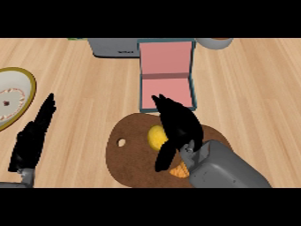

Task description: Pick the lemon from the cutting board and place it in the cardboard box

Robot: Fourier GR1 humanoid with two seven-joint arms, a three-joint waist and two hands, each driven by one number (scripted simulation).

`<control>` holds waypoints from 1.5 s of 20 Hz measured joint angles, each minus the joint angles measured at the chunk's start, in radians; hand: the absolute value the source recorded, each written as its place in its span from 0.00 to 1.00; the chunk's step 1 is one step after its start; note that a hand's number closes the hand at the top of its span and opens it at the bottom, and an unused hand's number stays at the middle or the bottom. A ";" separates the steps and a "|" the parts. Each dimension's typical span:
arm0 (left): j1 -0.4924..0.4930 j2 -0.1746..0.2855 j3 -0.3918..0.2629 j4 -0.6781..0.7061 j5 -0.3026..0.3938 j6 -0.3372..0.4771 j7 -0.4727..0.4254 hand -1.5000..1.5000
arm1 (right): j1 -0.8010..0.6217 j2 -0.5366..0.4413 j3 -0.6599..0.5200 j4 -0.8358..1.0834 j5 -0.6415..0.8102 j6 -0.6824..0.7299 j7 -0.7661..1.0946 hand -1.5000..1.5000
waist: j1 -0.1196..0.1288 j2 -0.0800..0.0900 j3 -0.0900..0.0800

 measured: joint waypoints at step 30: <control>0.039 -0.102 0.109 -0.032 -0.100 -0.110 -0.011 0.50 | 0.171 0.154 -0.080 0.140 0.277 0.024 -0.110 0.00 | 0.001 0.002 0.001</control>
